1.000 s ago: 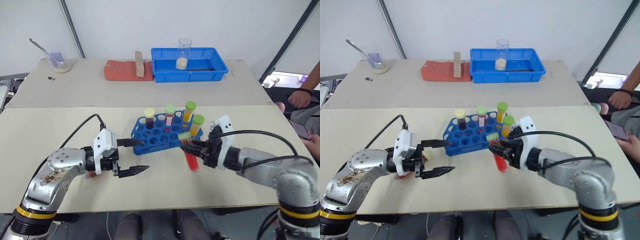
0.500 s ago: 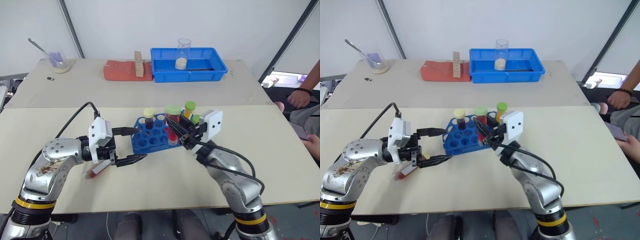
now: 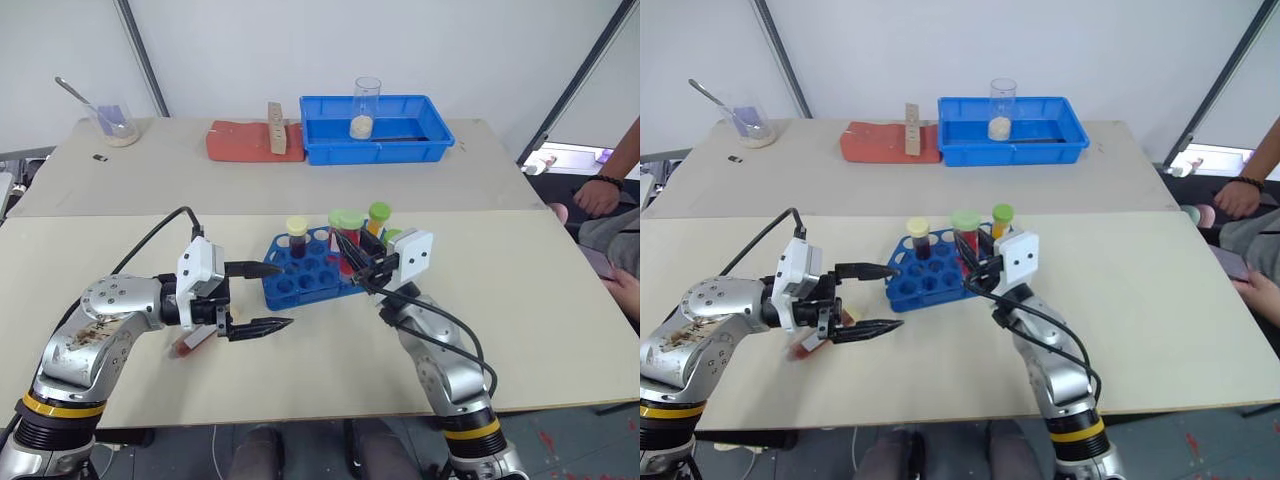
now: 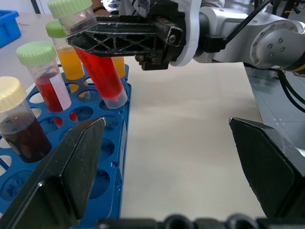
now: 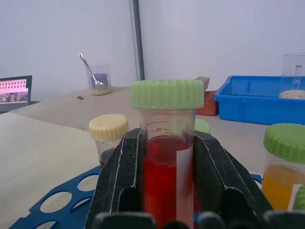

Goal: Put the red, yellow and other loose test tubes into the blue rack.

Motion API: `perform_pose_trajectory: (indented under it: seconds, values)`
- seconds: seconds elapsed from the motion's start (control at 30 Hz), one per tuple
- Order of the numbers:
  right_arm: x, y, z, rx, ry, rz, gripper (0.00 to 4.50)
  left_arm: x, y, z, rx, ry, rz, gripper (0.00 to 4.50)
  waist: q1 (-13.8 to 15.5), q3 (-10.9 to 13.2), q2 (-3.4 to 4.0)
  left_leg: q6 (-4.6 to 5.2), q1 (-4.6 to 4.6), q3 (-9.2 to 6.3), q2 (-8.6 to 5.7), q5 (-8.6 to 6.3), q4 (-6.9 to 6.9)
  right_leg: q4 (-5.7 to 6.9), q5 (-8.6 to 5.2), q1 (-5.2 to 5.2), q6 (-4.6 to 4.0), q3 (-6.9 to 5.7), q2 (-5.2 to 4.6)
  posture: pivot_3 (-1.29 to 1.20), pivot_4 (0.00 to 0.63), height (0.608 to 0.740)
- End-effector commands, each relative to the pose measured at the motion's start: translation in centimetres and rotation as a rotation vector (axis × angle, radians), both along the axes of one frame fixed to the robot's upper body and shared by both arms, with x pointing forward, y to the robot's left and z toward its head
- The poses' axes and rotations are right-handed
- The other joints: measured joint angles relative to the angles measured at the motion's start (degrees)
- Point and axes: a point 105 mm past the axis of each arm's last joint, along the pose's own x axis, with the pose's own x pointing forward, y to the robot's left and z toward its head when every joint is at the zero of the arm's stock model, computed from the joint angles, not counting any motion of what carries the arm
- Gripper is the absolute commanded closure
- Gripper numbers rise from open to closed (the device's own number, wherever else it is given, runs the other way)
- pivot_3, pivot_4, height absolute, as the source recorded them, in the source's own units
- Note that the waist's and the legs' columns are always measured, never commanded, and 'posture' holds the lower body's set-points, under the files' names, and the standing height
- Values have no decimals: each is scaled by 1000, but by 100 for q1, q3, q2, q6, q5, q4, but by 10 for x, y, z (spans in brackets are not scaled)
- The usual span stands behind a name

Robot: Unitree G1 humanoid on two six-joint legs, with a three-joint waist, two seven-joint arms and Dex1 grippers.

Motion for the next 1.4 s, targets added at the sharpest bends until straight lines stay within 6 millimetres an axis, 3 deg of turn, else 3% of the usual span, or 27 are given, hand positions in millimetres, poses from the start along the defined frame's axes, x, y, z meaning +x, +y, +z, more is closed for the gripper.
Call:
perform_pose_trajectory:
  seconds: [0.03, 0.8, 0.87, 1.07, 1.27, 1.4]
  values:
    - [-2, 0, 12, 6, -80, -10, 3489, -4, -3, 7, 3, -35, -25, 0, 0, 0, 0, 0, 0, 0, 0, 0, 0, 0, 0, 0, 0, 0, 0, 0, 150, 740]
    - [-4, -2, -7, 21, -119, -76, 3489, 1, -6, 11, -8, -46, -1, 0, 3, 0, 0, -1, 3, -2, -1, 0, 1, 6, 0, 1, -2, 0, 0, 0, 150, 740]
    - [-6, -3, -9, 28, -108, -71, 2441, 3, -5, 11, -7, -42, 12, 0, 3, 0, 0, -1, 3, -1, 0, 0, 1, 6, 0, 1, -2, 0, 0, 0, 150, 740]
    - [-11, -6, -22, -69, -71, -44, 383, 6, 3, 11, 34, -39, 59, 0, -2, 0, 0, -1, 6, -1, 0, 0, 1, 7, 0, 1, -2, 0, 0, 0, 150, 740]
    - [-36, -17, -21, -193, -44, 42, 383, 8, 34, 13, 219, -16, 167, 0, -1, 1, 0, -1, 6, -2, 0, 0, -5, 10, -8, -1, -10, -2, 0, 0, 150, 740]
    - [-61, -16, -18, -345, -13, 247, 383, 8, 60, 16, 379, 35, 249, 0, 9, 2, 0, -1, 9, 2, 2, 0, -5, 10, -11, -3, -10, -2, -1, 0, 150, 740]
